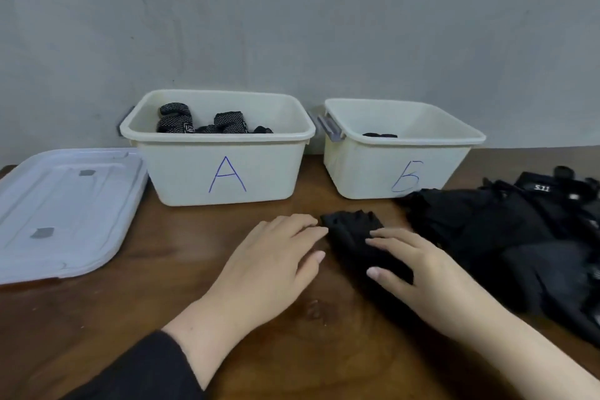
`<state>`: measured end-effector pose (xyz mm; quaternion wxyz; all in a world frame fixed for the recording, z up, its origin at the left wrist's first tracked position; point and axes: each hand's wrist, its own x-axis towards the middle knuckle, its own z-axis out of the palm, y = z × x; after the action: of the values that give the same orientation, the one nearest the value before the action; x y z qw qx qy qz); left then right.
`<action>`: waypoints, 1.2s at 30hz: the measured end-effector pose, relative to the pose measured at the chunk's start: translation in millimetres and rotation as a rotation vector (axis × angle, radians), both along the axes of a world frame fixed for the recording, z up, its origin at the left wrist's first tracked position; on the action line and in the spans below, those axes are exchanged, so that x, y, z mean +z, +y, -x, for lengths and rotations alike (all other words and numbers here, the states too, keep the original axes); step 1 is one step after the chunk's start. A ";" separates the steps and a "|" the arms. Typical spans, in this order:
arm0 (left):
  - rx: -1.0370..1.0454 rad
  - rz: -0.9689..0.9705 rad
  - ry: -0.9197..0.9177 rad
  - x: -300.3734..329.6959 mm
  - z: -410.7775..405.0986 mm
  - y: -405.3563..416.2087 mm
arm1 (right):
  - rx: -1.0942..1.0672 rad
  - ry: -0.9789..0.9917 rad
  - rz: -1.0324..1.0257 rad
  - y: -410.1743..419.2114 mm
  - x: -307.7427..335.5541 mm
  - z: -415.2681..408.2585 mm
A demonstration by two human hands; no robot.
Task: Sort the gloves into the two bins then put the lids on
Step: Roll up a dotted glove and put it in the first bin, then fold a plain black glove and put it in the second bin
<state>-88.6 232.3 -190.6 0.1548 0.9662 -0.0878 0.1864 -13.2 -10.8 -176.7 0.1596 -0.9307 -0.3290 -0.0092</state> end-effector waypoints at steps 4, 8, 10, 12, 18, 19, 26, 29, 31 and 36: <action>0.000 0.015 0.083 -4.3 -5.3 -29.3 | -0.043 0.038 -0.056 -6.4 -25.2 10.1; 0.007 -0.003 0.114 -11.9 -8.4 -36.1 | -0.019 0.064 -0.091 2.7 -31.0 13.8; 0.039 -0.009 0.073 -14.8 -8.7 -33.4 | 0.014 0.061 -0.093 9.7 -35.5 16.0; 0.078 0.020 0.026 -15.8 -10.8 -32.0 | 0.017 0.064 -0.138 13.8 -38.1 15.4; 0.179 -0.055 0.131 -23.2 -12.4 -39.1 | -0.056 -0.027 -0.255 2.4 -44.0 9.0; 0.199 -0.065 0.147 -24.5 -12.7 -38.5 | -0.057 -0.050 -0.239 0.4 -44.6 8.7; 0.119 -0.099 0.051 -23.2 -11.2 -56.4 | -0.031 0.019 -0.347 -1.2 -41.8 9.9; 0.116 -0.141 0.155 -25.5 -8.9 -66.8 | -0.068 -0.007 -0.459 -7.5 -41.0 9.3; 0.134 -0.146 0.138 -26.3 -8.1 -68.2 | -0.077 -0.070 -0.490 -12.0 -37.5 9.3; 0.119 -0.073 -0.018 -15.2 -8.1 -84.4 | -0.087 -0.176 -0.556 -41.4 -13.0 4.5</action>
<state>-80.4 147.9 -205.8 0.1073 0.9730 -0.0383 0.2005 -17.7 -52.2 -189.7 0.3786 -0.8602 -0.2863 -0.1865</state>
